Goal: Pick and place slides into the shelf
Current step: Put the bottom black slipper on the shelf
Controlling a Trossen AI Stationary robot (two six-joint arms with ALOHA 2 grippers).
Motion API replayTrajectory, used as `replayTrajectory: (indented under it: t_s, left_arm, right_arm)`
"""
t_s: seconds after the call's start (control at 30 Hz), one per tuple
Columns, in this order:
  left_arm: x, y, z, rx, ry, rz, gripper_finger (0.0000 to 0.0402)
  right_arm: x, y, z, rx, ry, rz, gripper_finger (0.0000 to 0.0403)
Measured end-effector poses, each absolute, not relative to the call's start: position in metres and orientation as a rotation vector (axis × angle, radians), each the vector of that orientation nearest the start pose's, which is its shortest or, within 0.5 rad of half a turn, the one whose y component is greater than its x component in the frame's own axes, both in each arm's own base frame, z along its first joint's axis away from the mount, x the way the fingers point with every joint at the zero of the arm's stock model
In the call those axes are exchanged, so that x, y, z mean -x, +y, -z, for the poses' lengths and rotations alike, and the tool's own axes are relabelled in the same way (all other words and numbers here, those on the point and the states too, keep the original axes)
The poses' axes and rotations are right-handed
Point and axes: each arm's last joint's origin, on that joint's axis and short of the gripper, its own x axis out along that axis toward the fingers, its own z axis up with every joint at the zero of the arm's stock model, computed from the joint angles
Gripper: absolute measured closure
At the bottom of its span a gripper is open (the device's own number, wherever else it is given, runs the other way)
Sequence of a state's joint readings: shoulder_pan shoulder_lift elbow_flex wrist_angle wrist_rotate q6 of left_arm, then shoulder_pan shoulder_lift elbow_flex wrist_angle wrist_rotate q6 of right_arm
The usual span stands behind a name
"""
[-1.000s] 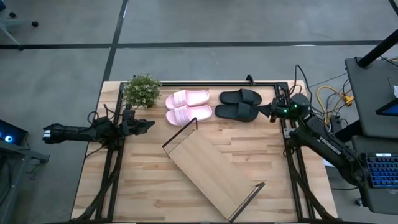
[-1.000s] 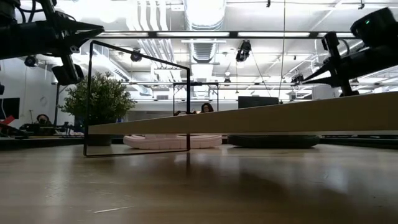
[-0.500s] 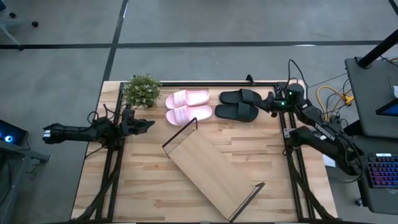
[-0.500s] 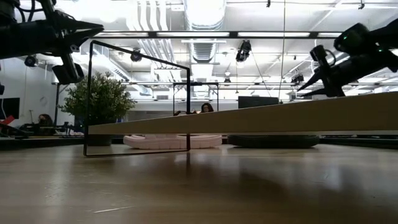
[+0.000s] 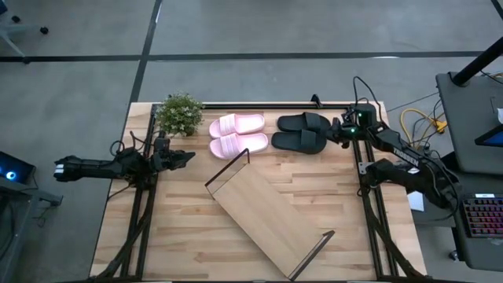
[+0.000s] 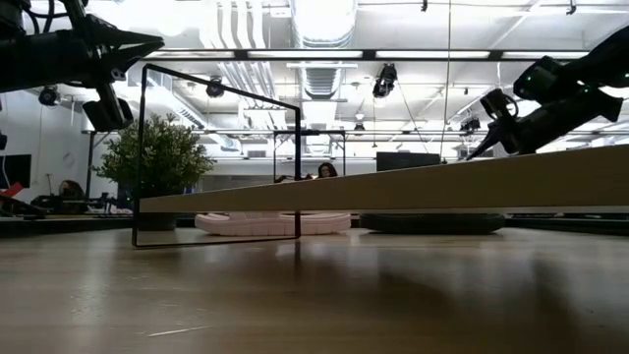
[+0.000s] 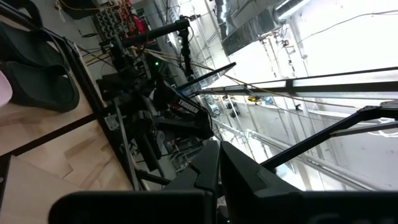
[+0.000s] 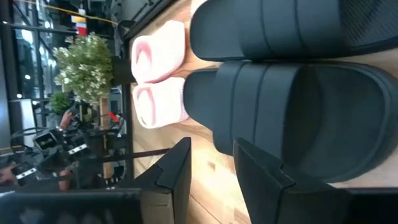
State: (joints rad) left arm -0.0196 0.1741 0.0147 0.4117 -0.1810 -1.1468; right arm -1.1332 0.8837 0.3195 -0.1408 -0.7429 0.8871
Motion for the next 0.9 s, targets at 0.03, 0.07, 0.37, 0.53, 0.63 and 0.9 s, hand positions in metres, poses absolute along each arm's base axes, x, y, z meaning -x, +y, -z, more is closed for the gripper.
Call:
replayTrajectory:
  t_s: [0.03,0.07,0.37,0.53,0.63,0.9]
  left_arm:
    - [-0.105,0.003,-0.193,1.163,-0.315,0.001,0.0402]
    - [-0.105,0.003,-0.193,1.163,-0.316,0.001,0.0402]
    - [-0.105,0.003,-0.193,1.163,-0.315,0.002,0.0402]
    - [-0.105,0.003,-0.193,1.162,-0.315,0.002,0.0402]
    - [-0.105,0.003,-0.193,1.162,-0.315,0.002,0.0402]
    - [-0.105,0.003,-0.193,1.162,-0.314,0.004,0.0402]
  right_arm:
    - [-0.085,-0.136,-0.168,-1.438,0.247,0.561,0.0287]
    - [-0.085,-0.136,-0.166,-1.440,0.259,0.563,0.0286]
    - [-0.086,-0.137,-0.160,-1.441,0.305,0.571,0.0284]
    - [-0.086,-0.137,-0.155,-1.451,0.329,0.574,0.0284]
    - [-0.085,-0.136,-0.150,-1.461,0.347,0.578,0.0284]
    - [-0.082,-0.128,-0.135,-1.470,0.345,0.576,0.0284]
